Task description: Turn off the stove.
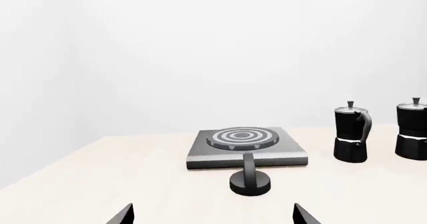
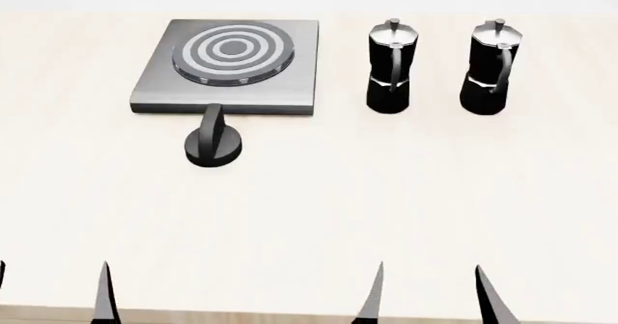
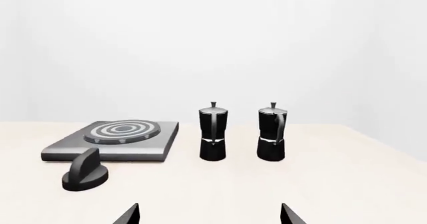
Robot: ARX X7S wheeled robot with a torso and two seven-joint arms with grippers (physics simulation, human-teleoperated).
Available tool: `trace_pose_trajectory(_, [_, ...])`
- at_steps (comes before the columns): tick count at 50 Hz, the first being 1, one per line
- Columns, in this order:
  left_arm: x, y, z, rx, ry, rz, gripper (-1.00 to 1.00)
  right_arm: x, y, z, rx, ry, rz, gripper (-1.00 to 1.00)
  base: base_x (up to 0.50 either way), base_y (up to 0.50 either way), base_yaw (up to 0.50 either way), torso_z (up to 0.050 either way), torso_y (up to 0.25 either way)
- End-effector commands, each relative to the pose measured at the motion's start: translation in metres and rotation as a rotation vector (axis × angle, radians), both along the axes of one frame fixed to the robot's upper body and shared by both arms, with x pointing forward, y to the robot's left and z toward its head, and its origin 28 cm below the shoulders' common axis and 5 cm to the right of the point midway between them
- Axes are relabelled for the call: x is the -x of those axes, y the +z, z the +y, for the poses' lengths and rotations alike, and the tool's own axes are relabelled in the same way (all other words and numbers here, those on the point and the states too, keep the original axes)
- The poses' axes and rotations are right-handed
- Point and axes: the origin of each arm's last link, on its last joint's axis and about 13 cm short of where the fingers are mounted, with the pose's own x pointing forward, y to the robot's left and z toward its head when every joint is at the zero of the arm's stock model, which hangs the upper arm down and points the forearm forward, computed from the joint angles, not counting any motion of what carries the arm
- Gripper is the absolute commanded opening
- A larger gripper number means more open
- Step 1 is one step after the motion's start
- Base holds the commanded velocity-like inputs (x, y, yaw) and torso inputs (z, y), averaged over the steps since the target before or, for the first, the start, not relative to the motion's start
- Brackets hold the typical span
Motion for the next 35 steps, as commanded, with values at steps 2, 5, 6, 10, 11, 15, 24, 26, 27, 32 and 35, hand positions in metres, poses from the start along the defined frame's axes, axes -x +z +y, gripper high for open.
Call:
trace_pose_trajectory(2, [0.009, 0.027, 0.001, 0.0, 0.001, -0.058, 1.0, 0.012, 0.028, -0.002, 0.01, -0.014, -0.084, 1.0, 0.0, 0.0, 0.0, 0.0, 0.0])
trace_pose_trajectory(5, [0.01, 0.031, 0.001, 0.003, 0.003, -0.064, 1.0, 0.014, 0.033, -0.002, 0.008, -0.015, -0.097, 1.0, 0.0, 0.0, 0.0, 0.0, 0.0])
trace_pose_trajectory(6, [0.011, 0.034, 0.002, 0.004, 0.004, -0.072, 1.0, 0.016, 0.036, -0.002, 0.009, -0.019, -0.108, 1.0, 0.0, 0.0, 0.0, 0.0, 0.0])
trace_pose_trajectory(10, [0.014, 0.04, 0.002, 0.004, 0.005, -0.083, 1.0, 0.019, 0.042, -0.003, 0.006, -0.018, -0.127, 1.0, 0.0, 0.0, 0.0, 0.0, 0.0])
trace_pose_trajectory(11, [0.014, 0.041, 0.002, 0.002, 0.004, -0.085, 1.0, 0.02, 0.044, -0.003, 0.005, -0.018, -0.131, 1.0, 0.0, 0.0, 0.0, 0.0, 0.0])
trace_pose_trajectory(15, [0.017, 0.047, 0.001, -0.002, 0.007, -0.108, 1.0, 0.023, 0.05, -0.003, -0.001, -0.021, -0.15, 1.0, 0.0, 0.0, 0.0, 0.0, 0.0])
trace_pose_trajectory(24, [0.023, 0.06, 0.0, 0.001, 0.002, -0.148, 1.0, 0.029, 0.06, -0.004, -0.004, -0.026, -0.187, 1.0, 0.0, 0.0, 0.0, 0.0, 0.0])
trace_pose_trajectory(26, [0.025, 0.062, 0.0, 0.002, 0.001, -0.156, 1.0, 0.031, 0.062, -0.004, -0.002, -0.019, -0.214, 1.0, 0.0, 0.0, 0.0, 0.0, 0.0])
trace_pose_trajectory(27, [0.026, 0.064, 0.0, 0.004, 0.0, -0.159, 1.0, 0.032, 0.063, -0.004, 0.004, -0.019, -0.223, 1.0, 0.0, 0.0, 0.0, 0.0, 0.0])
trace_pose_trajectory(32, [0.029, 0.068, 0.0, 0.003, -0.004, -0.175, 1.0, 0.033, 0.063, -0.004, 0.012, -0.025, -0.241, 1.0, 0.0, 0.0, 0.0, 0.0, 0.0])
trace_pose_trajectory(35, [0.031, 0.07, 0.0, 0.003, -0.005, -0.187, 1.0, 0.033, 0.063, -0.004, 0.007, -0.025, -0.244, 1.0, 0.0, 0.0, 0.0, 0.0, 0.0])
